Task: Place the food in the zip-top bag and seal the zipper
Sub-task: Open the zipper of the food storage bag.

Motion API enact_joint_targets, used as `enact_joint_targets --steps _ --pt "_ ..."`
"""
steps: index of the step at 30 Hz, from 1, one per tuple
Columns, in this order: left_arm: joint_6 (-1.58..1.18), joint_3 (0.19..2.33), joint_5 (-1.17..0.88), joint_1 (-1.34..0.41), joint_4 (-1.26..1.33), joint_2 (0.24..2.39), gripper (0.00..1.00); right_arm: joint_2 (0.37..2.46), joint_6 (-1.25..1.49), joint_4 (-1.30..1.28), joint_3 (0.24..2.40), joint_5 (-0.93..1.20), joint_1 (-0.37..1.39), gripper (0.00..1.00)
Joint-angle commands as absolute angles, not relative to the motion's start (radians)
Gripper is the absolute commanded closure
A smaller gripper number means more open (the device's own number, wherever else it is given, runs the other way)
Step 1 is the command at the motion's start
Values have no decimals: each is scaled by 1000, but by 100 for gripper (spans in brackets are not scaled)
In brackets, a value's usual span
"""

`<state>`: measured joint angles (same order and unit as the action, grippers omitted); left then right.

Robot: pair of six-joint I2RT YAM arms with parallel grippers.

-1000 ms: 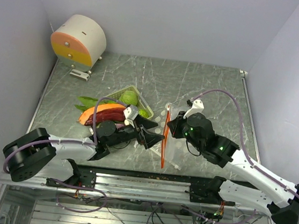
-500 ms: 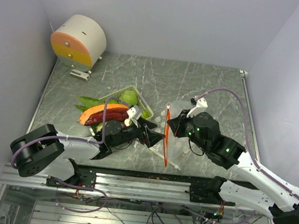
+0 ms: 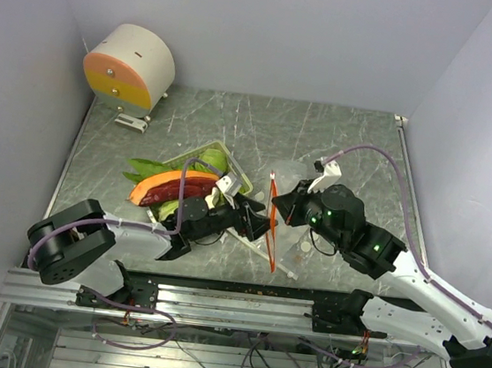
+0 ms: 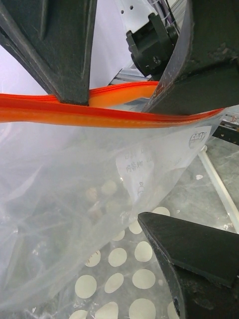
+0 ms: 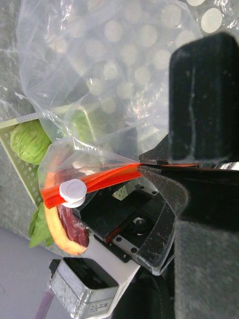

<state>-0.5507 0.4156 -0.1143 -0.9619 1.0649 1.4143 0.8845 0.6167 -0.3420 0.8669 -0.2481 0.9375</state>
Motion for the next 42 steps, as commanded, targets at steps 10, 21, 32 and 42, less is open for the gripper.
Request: enact_joint_targets --steps 10,21,32,42 --pt "-536 465 -18 -993 1035 1391 68 842 644 -398 895 -323 939 100" --pt "-452 650 344 -997 279 1119 93 853 724 -785 981 -700 940 100" --pt "-457 775 484 -1041 130 1188 93 843 572 -504 978 -420 939 35" --pt "-462 871 516 -1106 134 1294 93 974 598 -437 995 -388 961 26"
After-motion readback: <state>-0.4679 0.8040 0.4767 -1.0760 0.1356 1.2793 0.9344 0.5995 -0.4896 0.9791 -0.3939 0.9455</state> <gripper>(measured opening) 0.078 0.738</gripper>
